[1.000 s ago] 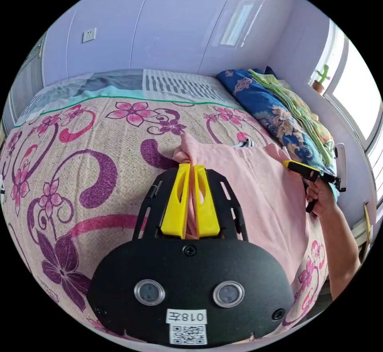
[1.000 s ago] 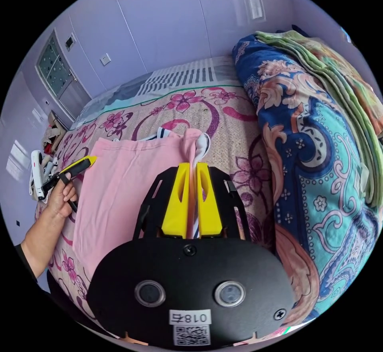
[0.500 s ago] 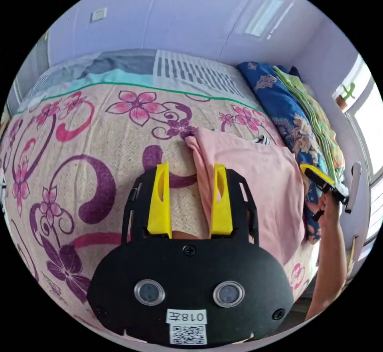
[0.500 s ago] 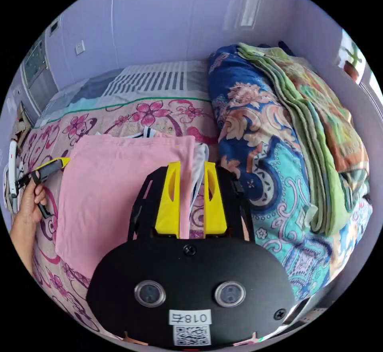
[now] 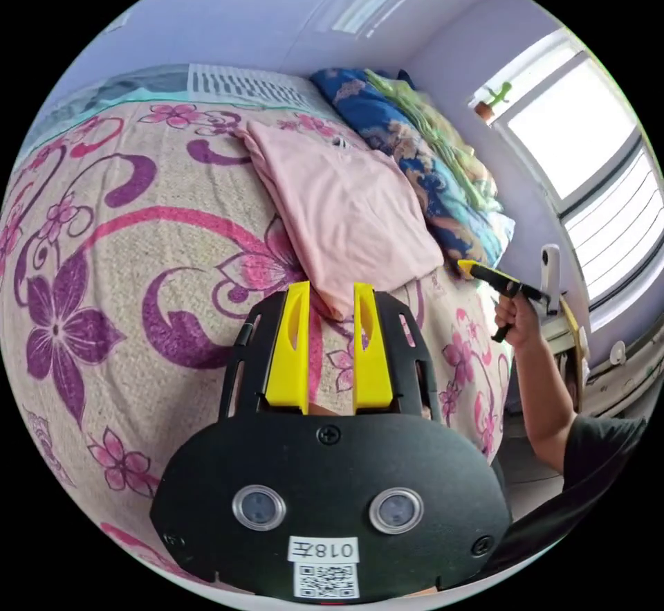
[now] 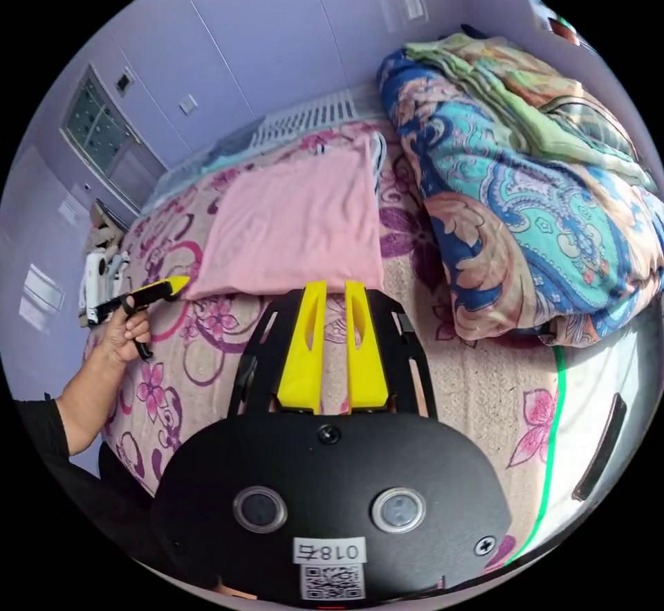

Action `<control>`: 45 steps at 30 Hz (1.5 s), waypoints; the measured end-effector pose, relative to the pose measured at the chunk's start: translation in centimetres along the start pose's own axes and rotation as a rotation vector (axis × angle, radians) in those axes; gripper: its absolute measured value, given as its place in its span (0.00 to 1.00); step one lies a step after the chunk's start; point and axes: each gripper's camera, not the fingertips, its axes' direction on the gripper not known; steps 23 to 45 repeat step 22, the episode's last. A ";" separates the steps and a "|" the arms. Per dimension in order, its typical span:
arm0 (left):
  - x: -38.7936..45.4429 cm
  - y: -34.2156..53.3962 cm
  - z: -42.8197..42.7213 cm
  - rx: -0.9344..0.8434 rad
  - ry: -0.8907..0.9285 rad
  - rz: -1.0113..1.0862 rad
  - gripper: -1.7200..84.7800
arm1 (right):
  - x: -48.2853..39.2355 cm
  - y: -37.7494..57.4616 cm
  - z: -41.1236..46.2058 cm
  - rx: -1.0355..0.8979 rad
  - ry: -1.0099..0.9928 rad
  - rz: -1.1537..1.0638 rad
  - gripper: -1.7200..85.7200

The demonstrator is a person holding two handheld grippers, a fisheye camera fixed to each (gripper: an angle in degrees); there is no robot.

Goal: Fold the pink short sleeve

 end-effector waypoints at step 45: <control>-26.3 57.9 -32.1 0.967 0.434 -0.130 0.08 | -61.7 17.3 -12.3 0.170 -0.739 -0.809 0.09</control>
